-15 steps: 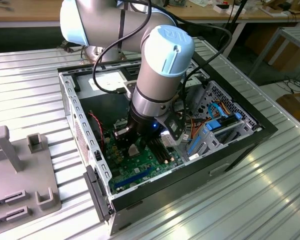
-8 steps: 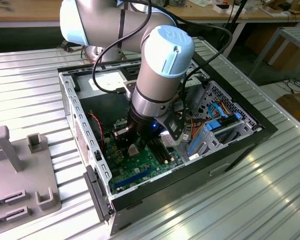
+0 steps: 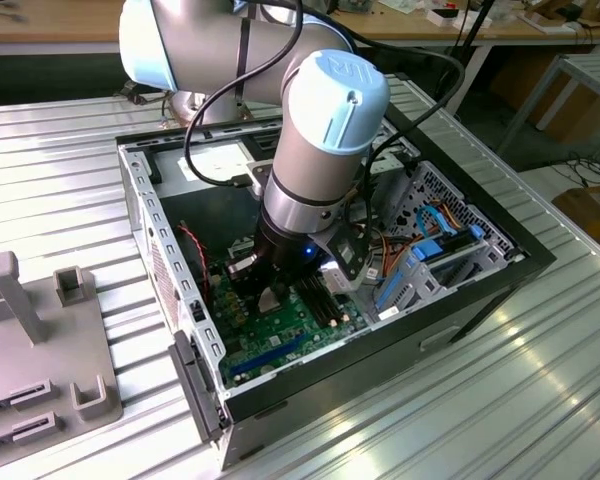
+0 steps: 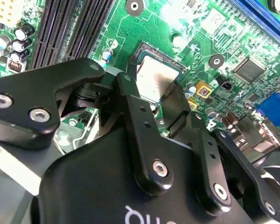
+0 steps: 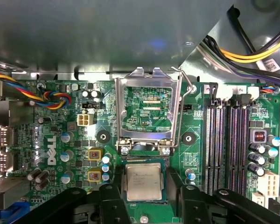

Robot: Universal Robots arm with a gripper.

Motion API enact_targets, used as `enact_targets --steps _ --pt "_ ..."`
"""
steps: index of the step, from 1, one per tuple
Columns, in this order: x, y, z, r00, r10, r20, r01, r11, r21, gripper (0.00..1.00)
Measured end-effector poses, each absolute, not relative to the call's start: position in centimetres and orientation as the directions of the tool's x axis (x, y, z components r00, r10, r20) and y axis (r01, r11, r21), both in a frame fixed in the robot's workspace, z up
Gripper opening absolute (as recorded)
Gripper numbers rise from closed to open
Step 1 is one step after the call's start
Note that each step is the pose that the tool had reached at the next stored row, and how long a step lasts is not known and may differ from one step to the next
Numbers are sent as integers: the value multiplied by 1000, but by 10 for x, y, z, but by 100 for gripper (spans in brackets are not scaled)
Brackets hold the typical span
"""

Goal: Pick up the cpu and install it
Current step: 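Place the cpu into insertion slot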

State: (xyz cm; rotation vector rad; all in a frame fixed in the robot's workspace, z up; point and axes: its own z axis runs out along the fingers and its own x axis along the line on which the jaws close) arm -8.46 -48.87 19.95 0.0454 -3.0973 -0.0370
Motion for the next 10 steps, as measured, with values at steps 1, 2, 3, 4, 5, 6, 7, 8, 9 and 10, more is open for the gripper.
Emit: enact_targets --steps 1,2,3,4,5,6,7,8,9,10 --pt "-85 -489 200 -999 -30 43 -29 999 25 44" --pt "-85 -489 200 -999 -30 43 -29 999 25 44" --pt "-85 -489 200 -999 -30 43 -29 999 25 44" --pt "-84 -489 200 -999 -30 43 -29 999 25 44" --pt "-85 -489 199 -999 -30 43 -29 999 25 44" --pt "-85 -489 199 -999 -30 43 -29 999 25 44" --pt "-84 -489 199 -999 -30 43 -29 999 25 44" --pt "-84 -489 199 -999 -30 43 -29 999 25 44" --pt "-84 -489 199 -999 -30 43 -29 999 25 44" --pt "-84 -489 200 -999 -30 43 -29 999 25 44"
